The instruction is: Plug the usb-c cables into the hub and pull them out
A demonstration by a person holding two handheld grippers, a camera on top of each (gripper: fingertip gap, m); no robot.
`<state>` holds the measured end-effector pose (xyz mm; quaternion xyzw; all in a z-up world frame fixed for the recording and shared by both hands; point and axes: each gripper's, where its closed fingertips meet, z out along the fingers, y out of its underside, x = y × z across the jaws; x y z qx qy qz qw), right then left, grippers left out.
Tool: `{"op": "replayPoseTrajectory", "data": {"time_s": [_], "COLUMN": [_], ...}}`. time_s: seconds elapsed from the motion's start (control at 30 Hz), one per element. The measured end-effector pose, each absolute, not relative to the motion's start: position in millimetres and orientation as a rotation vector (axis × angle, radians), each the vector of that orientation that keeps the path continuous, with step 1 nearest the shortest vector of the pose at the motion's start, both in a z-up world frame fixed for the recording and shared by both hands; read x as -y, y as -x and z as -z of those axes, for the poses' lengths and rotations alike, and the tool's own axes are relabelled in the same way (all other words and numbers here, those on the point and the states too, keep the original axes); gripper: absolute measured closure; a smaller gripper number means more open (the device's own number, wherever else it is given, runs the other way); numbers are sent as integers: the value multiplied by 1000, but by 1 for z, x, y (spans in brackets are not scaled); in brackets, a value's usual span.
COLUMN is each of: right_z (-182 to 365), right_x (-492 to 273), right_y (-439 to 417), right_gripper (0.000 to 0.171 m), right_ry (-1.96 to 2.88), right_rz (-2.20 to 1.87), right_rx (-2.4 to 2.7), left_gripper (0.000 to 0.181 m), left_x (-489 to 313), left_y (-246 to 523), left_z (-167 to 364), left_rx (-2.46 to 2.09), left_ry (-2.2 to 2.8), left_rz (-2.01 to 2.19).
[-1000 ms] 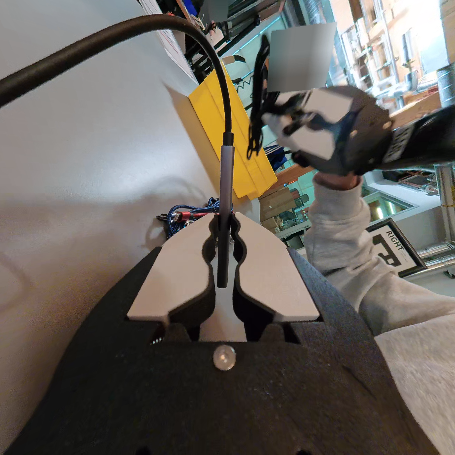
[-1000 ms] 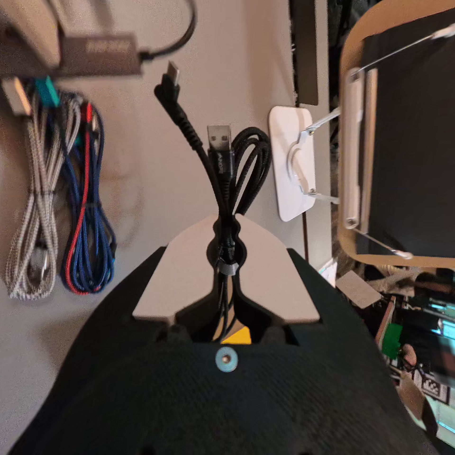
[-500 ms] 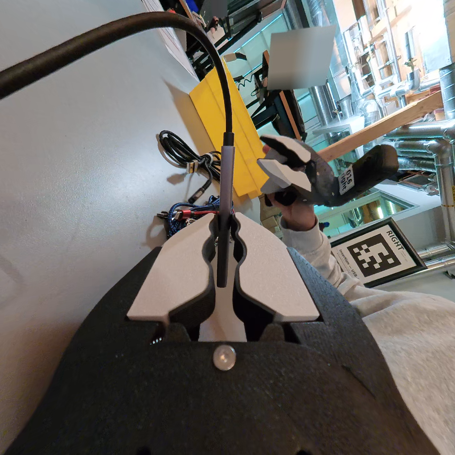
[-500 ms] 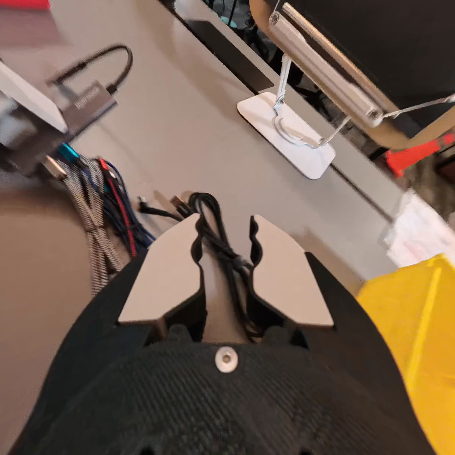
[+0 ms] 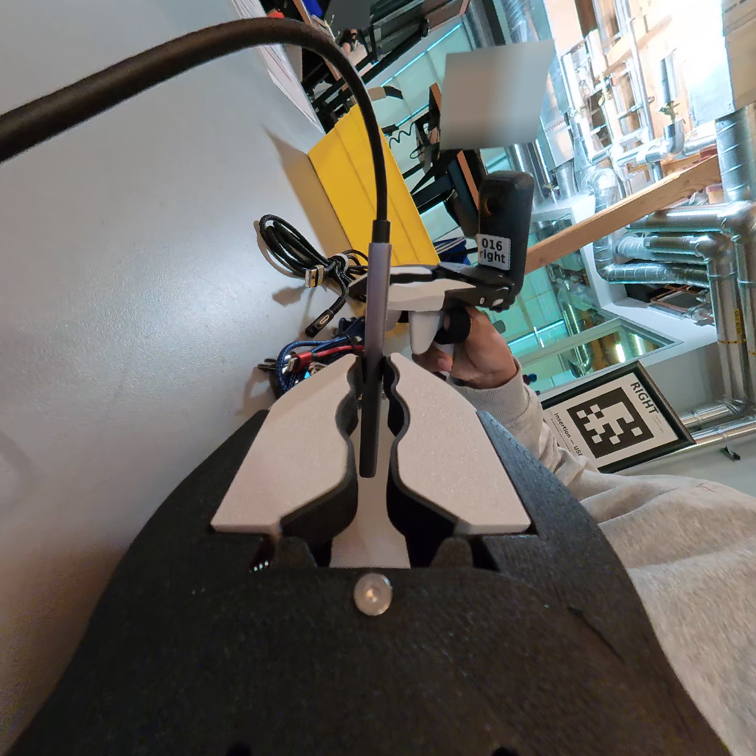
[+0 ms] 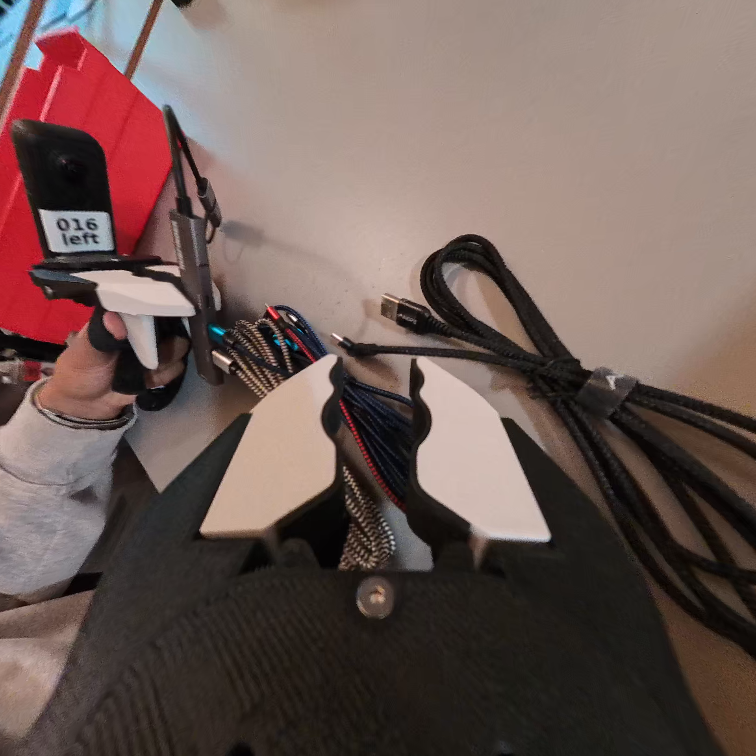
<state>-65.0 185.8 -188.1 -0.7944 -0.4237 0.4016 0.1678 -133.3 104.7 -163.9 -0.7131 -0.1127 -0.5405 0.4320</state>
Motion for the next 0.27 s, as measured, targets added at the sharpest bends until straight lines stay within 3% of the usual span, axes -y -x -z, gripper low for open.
{"op": "replayPoseTrajectory", "data": {"time_s": [0.03,0.27], "right_z": [190,195], "right_x": [-188,-201], "right_y": [65,84], "right_gripper": [142,135], "right_ry": [2258,2179], "right_rz": [-1111,-936], "right_rx": [1231,1367], "left_gripper": [174,175], "left_x": [-105,-104], "left_y": [133,131], "left_z": [164,165], "left_rx": [277,262], "left_ry": [1780,1793], "left_rz": [1344,1339]}}
